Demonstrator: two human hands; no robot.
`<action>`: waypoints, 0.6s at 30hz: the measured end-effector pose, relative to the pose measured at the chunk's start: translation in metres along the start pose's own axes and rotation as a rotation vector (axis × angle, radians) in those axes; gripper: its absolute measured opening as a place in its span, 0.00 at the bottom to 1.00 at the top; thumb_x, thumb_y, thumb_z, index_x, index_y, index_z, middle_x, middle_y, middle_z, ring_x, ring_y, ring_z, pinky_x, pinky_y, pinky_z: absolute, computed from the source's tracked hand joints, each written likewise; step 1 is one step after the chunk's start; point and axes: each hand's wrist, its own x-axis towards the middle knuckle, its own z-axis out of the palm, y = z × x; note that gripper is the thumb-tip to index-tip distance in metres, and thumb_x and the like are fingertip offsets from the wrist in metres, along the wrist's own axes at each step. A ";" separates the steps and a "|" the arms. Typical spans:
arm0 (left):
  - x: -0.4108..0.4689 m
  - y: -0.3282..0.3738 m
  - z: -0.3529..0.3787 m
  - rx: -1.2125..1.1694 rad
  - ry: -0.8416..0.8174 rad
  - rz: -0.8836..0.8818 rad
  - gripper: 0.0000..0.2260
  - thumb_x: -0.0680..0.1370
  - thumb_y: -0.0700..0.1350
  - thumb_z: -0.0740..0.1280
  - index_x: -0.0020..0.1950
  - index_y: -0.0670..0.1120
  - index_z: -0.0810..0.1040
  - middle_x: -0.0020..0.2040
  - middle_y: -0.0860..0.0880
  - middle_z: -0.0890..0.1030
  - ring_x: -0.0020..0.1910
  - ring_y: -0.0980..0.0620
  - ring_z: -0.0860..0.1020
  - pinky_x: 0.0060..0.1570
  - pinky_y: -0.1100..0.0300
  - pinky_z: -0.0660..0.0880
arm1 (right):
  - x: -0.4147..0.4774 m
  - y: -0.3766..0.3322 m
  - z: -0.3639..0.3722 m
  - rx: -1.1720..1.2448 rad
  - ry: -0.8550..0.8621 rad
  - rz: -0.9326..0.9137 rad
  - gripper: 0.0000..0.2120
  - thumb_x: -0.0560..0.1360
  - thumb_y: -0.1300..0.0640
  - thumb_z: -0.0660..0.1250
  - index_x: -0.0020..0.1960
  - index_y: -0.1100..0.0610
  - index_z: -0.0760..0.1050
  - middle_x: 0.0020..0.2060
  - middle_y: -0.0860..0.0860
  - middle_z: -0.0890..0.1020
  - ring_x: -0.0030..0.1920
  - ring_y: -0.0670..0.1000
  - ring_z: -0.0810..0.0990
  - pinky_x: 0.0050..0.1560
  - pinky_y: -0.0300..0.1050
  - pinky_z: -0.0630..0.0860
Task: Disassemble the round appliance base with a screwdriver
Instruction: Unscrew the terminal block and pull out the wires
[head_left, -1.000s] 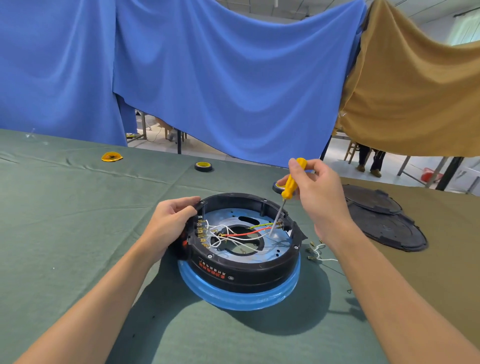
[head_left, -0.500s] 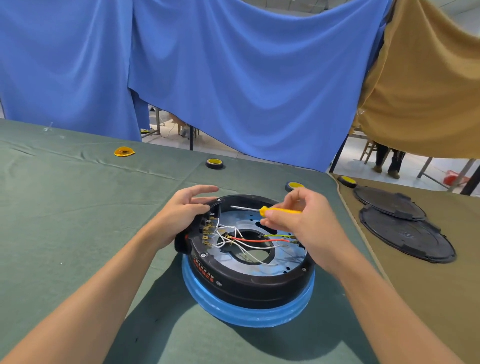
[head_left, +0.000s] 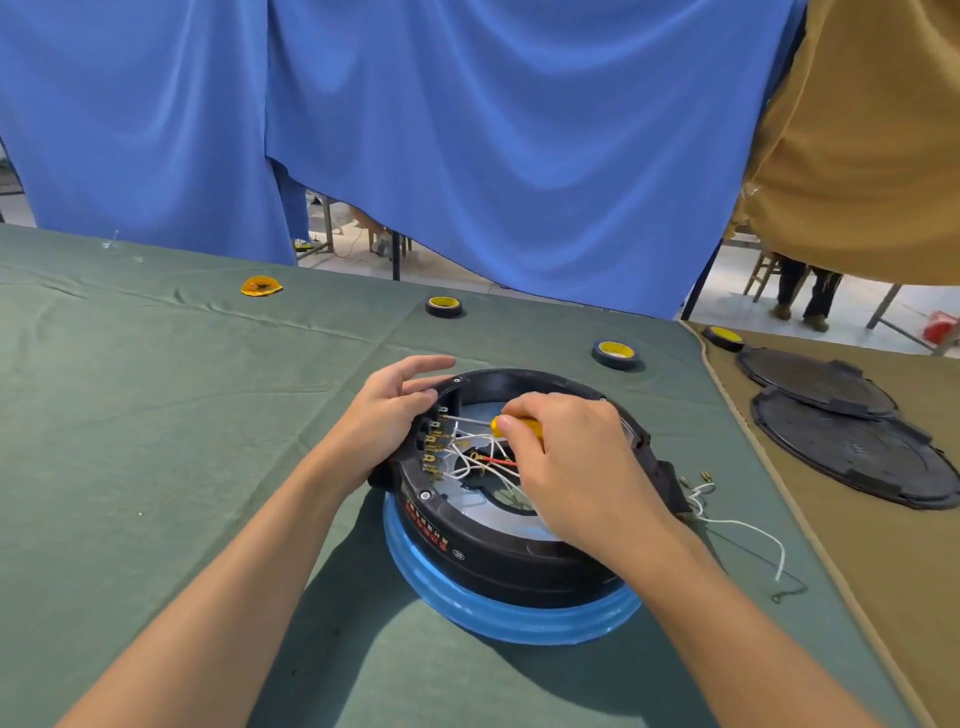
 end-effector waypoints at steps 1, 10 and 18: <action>0.000 0.000 0.001 0.000 0.007 0.001 0.19 0.80 0.31 0.57 0.61 0.50 0.78 0.58 0.45 0.82 0.53 0.47 0.82 0.53 0.52 0.78 | 0.000 0.000 0.001 -0.003 0.005 0.002 0.12 0.80 0.55 0.60 0.48 0.59 0.80 0.42 0.54 0.83 0.45 0.53 0.78 0.50 0.47 0.68; -0.004 -0.001 0.012 -0.046 0.083 0.014 0.19 0.79 0.29 0.56 0.58 0.49 0.77 0.53 0.46 0.82 0.43 0.54 0.83 0.41 0.63 0.79 | -0.004 -0.012 0.007 -0.124 -0.050 0.006 0.15 0.82 0.53 0.55 0.45 0.57 0.78 0.39 0.52 0.79 0.42 0.52 0.75 0.46 0.47 0.70; -0.009 -0.001 0.023 -0.029 0.142 0.011 0.19 0.78 0.30 0.57 0.57 0.51 0.77 0.59 0.43 0.81 0.52 0.46 0.82 0.53 0.49 0.78 | -0.006 -0.029 0.019 -0.121 -0.109 0.159 0.19 0.79 0.49 0.58 0.31 0.52 0.59 0.35 0.54 0.70 0.40 0.58 0.72 0.39 0.47 0.64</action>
